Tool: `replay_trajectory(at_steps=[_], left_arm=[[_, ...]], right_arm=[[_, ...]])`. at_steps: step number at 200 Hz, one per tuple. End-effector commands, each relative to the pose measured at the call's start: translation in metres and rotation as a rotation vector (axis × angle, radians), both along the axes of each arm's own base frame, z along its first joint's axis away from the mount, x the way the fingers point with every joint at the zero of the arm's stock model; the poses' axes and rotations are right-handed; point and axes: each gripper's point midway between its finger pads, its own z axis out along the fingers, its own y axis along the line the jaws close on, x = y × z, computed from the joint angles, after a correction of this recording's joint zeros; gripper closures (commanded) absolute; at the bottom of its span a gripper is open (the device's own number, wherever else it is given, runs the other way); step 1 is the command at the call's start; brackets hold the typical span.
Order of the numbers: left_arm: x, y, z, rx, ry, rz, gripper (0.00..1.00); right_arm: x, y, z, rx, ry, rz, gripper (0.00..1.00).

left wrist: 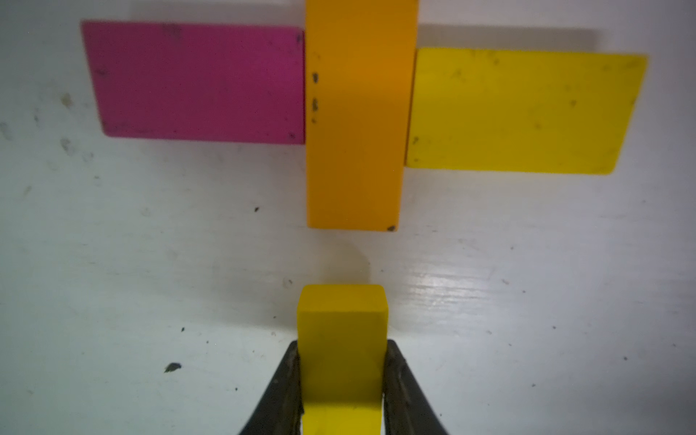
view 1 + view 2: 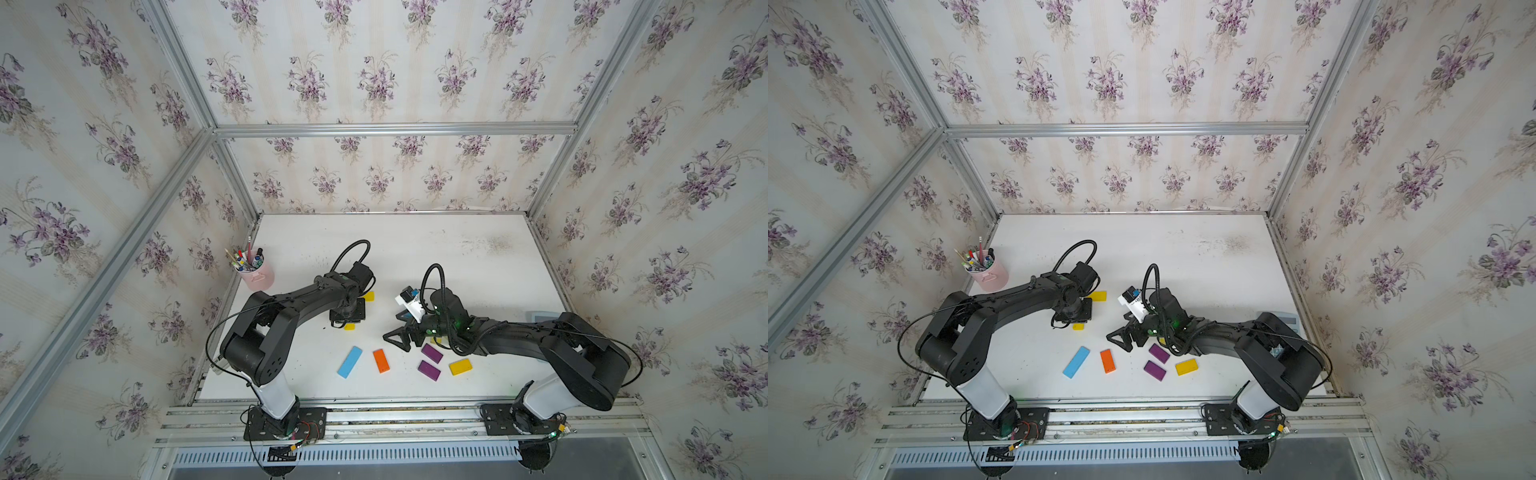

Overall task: Assemble the letter t with building blocks
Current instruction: Assemble the building block at the center of the board.

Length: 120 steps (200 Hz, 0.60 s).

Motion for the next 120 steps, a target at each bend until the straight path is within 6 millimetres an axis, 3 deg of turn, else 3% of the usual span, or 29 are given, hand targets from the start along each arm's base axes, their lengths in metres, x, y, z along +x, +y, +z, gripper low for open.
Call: replay_trajectory(at_steps=[1, 120], left_arm=[[0.0048, -0.0002, 0.0003, 0.006, -0.013, -0.006, 0.78], [0.0105, 0.0024, -0.0087, 0.020, 0.003, 0.001, 0.77]], right_arm=[[0.0019, 0.0032, 0.0055, 0.020, -0.022, 0.010, 0.00], [0.0024, 0.0027, 0.0013, 0.002, -0.021, 0.010, 0.00]])
